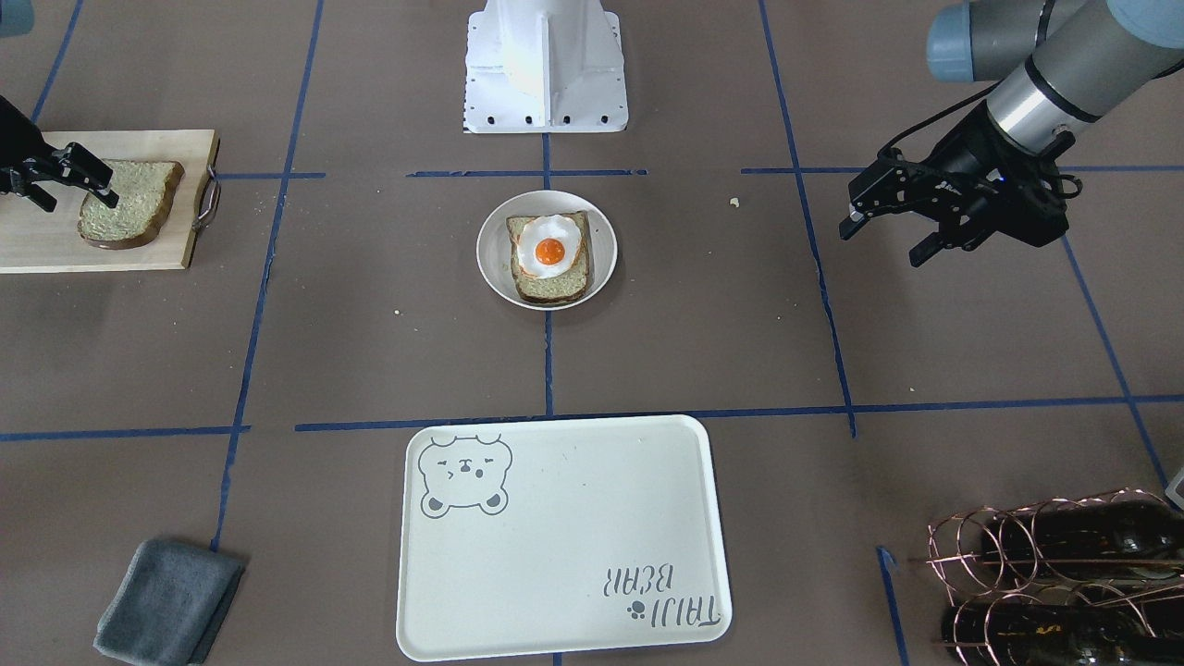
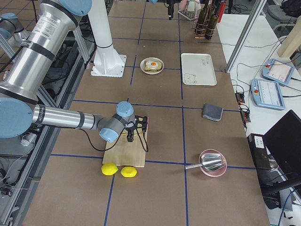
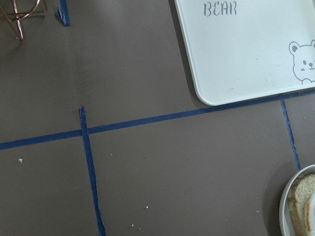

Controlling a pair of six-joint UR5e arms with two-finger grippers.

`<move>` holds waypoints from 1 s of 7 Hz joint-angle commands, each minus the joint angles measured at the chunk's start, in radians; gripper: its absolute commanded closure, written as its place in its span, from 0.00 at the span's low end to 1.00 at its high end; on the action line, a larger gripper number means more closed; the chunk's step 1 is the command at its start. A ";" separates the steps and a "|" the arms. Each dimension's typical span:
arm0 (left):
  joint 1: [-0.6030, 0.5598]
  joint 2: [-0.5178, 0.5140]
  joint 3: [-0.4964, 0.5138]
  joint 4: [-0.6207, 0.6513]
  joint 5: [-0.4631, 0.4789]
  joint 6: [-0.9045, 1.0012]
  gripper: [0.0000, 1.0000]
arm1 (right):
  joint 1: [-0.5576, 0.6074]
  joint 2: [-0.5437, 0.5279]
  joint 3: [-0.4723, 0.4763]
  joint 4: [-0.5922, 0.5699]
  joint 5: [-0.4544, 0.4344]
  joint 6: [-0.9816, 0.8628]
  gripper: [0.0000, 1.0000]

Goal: Make sandwich and place on tray
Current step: 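Lower the right gripper to the bread slice while the left arm advances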

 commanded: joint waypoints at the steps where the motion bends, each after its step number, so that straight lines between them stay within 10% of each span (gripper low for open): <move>1: 0.020 -0.018 0.004 -0.001 0.000 0.004 0.00 | -0.015 -0.006 -0.028 0.063 -0.007 0.040 0.01; 7: 0.020 -0.018 0.018 -0.001 0.000 -0.001 0.00 | -0.037 -0.032 0.016 0.061 -0.001 0.040 0.07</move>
